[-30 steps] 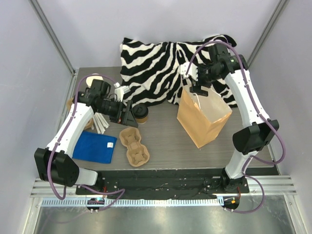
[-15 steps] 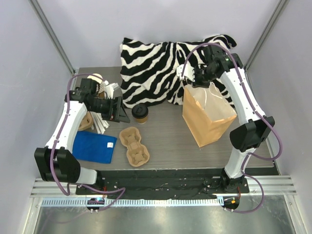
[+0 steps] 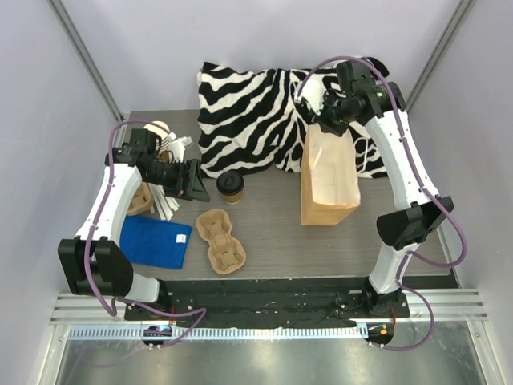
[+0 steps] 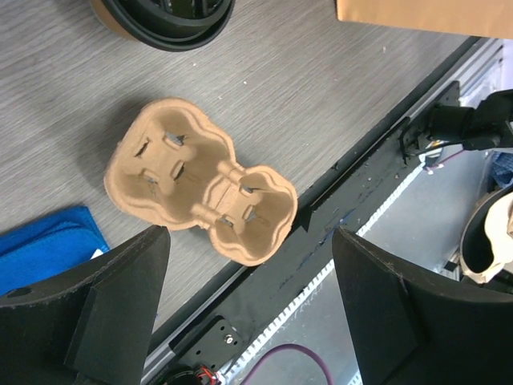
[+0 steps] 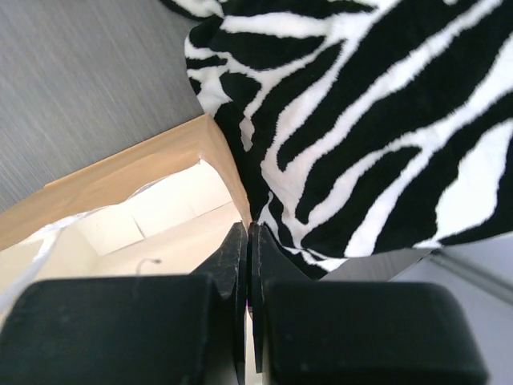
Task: Pack the takeout coffee
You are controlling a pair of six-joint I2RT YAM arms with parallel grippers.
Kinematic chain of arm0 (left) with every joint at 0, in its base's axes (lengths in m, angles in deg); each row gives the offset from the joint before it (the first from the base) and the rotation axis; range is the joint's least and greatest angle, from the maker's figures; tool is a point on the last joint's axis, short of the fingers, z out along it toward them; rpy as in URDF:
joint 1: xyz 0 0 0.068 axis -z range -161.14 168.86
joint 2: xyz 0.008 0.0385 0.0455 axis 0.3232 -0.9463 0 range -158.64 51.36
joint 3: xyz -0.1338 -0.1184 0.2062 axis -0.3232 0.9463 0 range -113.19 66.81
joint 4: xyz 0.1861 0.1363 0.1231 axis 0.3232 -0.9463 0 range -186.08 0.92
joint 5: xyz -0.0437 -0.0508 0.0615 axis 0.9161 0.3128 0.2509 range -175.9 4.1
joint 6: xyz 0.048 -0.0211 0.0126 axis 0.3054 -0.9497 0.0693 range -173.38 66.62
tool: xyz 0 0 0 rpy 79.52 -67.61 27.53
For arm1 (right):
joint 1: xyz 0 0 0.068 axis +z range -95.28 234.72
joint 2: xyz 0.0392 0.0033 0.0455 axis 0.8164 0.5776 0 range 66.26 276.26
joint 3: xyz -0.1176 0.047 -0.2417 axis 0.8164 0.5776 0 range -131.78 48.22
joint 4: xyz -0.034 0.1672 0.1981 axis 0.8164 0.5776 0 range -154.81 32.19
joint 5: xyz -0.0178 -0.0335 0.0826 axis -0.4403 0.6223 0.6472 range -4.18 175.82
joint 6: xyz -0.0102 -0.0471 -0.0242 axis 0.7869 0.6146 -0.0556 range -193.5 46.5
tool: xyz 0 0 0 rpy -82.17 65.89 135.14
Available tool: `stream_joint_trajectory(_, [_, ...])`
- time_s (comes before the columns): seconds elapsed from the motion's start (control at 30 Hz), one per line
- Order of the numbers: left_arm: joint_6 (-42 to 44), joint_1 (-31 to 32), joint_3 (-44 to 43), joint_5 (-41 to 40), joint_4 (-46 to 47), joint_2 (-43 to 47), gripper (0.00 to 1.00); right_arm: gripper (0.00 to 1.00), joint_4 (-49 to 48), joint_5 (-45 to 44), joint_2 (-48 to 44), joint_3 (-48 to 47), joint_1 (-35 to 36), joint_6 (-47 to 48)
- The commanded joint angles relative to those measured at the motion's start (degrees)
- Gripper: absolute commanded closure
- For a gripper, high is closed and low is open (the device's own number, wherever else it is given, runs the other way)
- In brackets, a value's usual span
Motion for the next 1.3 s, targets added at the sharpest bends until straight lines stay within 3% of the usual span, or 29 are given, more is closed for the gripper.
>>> stream_joint_trajectory(0.0, [2.49, -0.40, 0.29, -2.28, 0.23, 0.00, 0.12, 0.99, -0.31, -3.39, 0.52, -4.00, 0.17, -12.13])
stream_joint_trajectory(0.3, [10.31, -0.40, -0.50, -8.08, -0.74, -4.66, 0.06, 0.99, 0.13, -0.40, -0.79, 1.10, 0.17, -13.64])
stream_joint_trajectory(0.53, [16.11, -0.39, 3.89, -9.84, 5.58, -5.72, 0.18, 0.99, -0.93, 1.44, -1.68, 3.47, 0.17, -13.11])
stream_joint_trajectory(0.77, [21.74, 1.36, 4.69, -11.42, 5.50, -10.98, 0.37, 0.99, -1.63, 4.43, -2.55, 4.79, 0.17, -11.88])
stream_joint_trajectory(1.27, [23.06, 3.65, 5.57, -13.36, 10.86, -18.98, 0.52, 0.98, -0.23, 6.37, -1.59, 3.66, 0.17, -12.06])
